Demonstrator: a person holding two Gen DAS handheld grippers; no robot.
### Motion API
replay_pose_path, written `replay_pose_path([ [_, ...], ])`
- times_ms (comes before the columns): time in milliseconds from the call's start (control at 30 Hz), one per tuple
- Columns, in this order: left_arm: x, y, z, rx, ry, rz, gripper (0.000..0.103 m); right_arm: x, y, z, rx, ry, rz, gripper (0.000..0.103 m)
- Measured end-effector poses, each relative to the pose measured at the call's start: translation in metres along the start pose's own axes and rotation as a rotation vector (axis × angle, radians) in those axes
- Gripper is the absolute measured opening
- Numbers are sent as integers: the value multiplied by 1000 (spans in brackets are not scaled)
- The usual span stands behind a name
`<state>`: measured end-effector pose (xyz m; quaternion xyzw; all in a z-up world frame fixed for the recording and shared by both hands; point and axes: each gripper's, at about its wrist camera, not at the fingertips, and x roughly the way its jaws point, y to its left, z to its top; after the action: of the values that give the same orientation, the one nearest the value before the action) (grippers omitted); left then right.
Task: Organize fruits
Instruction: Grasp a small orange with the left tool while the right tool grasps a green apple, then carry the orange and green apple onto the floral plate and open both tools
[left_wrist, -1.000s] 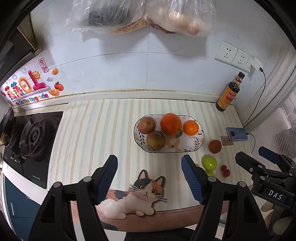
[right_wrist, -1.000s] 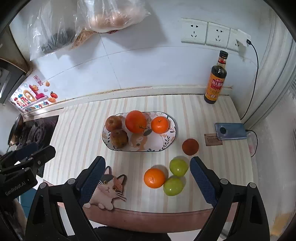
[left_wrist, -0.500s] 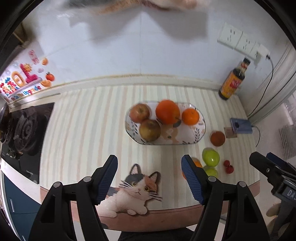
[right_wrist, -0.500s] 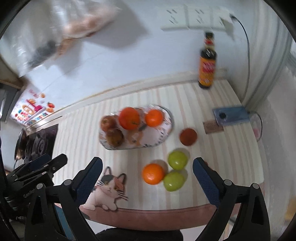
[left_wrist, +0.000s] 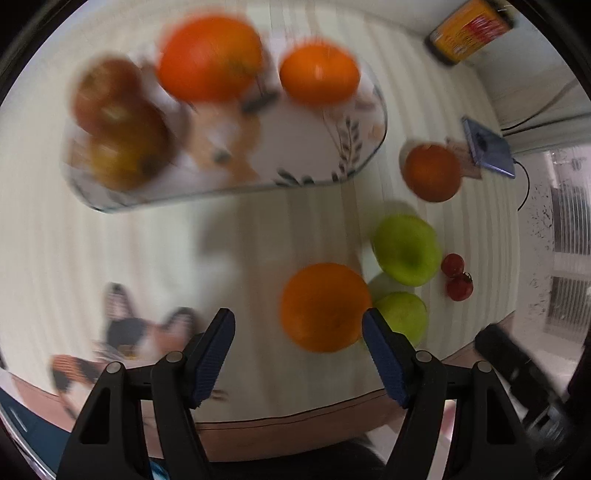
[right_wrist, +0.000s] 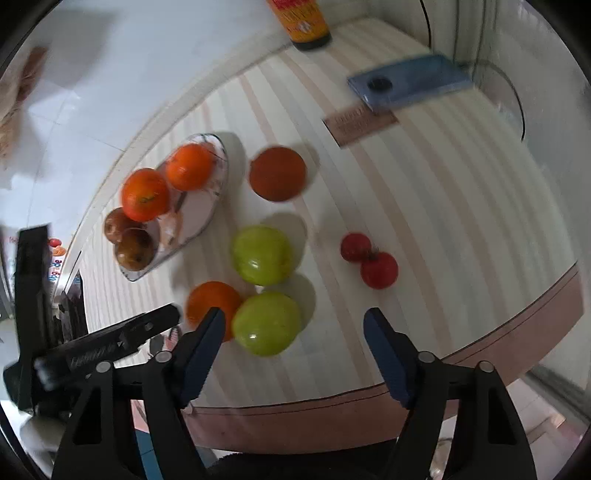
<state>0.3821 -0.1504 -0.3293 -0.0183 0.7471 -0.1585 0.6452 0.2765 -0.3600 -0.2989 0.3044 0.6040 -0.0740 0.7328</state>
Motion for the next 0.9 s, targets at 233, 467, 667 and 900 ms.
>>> replay_pose_path([
  [233,36,-9,10,-36,57,-62,63,27,-18,-3,127,26,88,78],
  [467,24,8,-15,-15,-3,40,62,57,-14,-6,171,105,154,78],
  [667,18,46,-43,-89,5,62,62,89,3,-7,195,135,218,75],
  [900,17,66,-64,-131,4,56,62,83,71,-20,-259,140,-26,61],
])
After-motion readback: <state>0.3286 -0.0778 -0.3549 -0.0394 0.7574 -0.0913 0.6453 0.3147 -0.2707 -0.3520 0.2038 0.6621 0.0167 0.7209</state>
